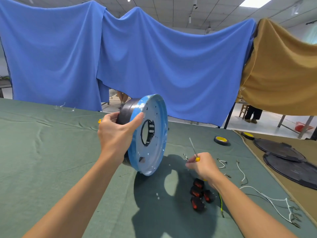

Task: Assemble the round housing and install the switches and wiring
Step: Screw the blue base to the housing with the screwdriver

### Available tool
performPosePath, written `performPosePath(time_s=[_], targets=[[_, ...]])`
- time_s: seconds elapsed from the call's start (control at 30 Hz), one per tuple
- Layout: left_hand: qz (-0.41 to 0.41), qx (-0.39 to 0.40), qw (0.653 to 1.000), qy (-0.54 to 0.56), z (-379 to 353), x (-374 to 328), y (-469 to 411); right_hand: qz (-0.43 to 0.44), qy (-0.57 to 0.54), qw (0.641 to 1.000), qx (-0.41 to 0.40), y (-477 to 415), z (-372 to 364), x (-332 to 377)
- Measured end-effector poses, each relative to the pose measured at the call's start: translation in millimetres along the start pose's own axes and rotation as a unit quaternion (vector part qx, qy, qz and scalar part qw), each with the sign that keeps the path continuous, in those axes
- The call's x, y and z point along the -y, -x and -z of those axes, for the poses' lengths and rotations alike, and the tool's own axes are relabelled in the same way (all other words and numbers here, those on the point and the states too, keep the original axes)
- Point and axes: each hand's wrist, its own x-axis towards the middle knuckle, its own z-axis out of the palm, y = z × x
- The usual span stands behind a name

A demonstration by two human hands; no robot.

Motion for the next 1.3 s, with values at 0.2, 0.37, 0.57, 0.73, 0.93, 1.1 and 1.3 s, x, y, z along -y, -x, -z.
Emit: performPosePath(time_s=[0.2, 0.37, 0.57, 0.73, 0.93, 1.1, 1.3], targets=[[0.152, 0.045, 0.974, 0.162, 9, 4, 2, 0.045, -0.079, 0.994, -0.054, 0, 19, 18], [0.268, 0.053, 0.945, 0.179, 19, 25, 1, 0.077, -0.120, 0.987, -0.075, 10, 35, 36], [0.353, 0.082, 0.918, 0.160, 31, 61, -2, 0.113, -0.114, 0.985, -0.055, 30, 38, 61], [0.370, 0.127, 0.906, 0.161, 32, 71, -5, 0.168, -0.083, 0.982, -0.014, 35, 31, 79], [0.382, 0.153, 0.901, 0.135, 27, 81, -14, 0.234, 0.011, 0.972, 0.024, 30, 13, 96], [0.405, 0.176, 0.886, 0.138, 28, 96, -17, 0.261, 0.040, 0.963, 0.048, 23, -5, 111], [0.416, 0.191, 0.878, 0.141, 26, 101, -24, 0.282, 0.091, 0.951, 0.092, 9, -30, 134]])
